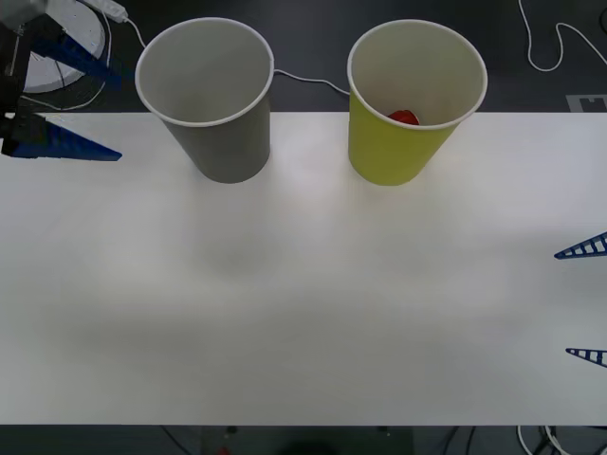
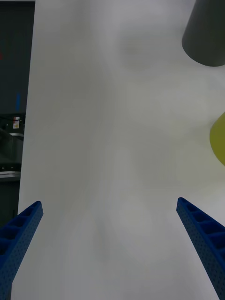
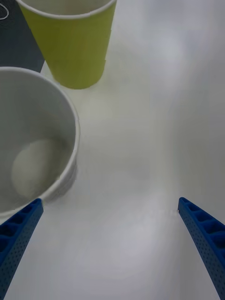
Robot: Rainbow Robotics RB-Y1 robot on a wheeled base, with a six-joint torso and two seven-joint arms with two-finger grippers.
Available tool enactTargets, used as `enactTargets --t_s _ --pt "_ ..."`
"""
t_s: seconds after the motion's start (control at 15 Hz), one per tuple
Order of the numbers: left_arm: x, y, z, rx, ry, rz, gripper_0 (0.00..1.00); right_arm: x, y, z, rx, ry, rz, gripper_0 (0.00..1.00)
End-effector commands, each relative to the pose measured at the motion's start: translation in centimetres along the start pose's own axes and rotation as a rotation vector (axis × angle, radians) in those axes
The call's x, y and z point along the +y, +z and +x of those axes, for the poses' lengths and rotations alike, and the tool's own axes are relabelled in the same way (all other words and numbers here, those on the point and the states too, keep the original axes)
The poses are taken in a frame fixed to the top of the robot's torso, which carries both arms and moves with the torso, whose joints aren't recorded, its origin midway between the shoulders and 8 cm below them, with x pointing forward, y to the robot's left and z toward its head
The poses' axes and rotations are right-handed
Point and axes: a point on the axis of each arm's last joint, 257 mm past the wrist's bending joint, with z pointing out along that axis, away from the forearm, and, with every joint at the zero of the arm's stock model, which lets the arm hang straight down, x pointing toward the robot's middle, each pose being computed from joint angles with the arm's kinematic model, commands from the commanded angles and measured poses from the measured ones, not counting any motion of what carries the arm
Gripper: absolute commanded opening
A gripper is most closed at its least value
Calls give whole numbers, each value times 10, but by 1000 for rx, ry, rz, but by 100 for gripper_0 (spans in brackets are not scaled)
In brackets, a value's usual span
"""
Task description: Put the can into the green bin and the plastic bottle into the gray bin
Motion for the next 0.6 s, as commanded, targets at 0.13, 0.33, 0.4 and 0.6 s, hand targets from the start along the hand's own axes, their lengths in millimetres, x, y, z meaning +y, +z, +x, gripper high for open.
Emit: enactTargets --t_s 0.13,0.33,0.4,0.6 --pt "-11 -12 48 -17 34 -40 100 0 0 0 0 0 0 100" --pt "-21 -21 79 -13 75 -65 100 0 0 0 0 0 0 100" --pt "-24 -23 86 -11 90 -68 100 0 0 0 0 0 0 100" --pt "-41 -25 113 5 151 -65 100 0 0 0 0 0 0 100"
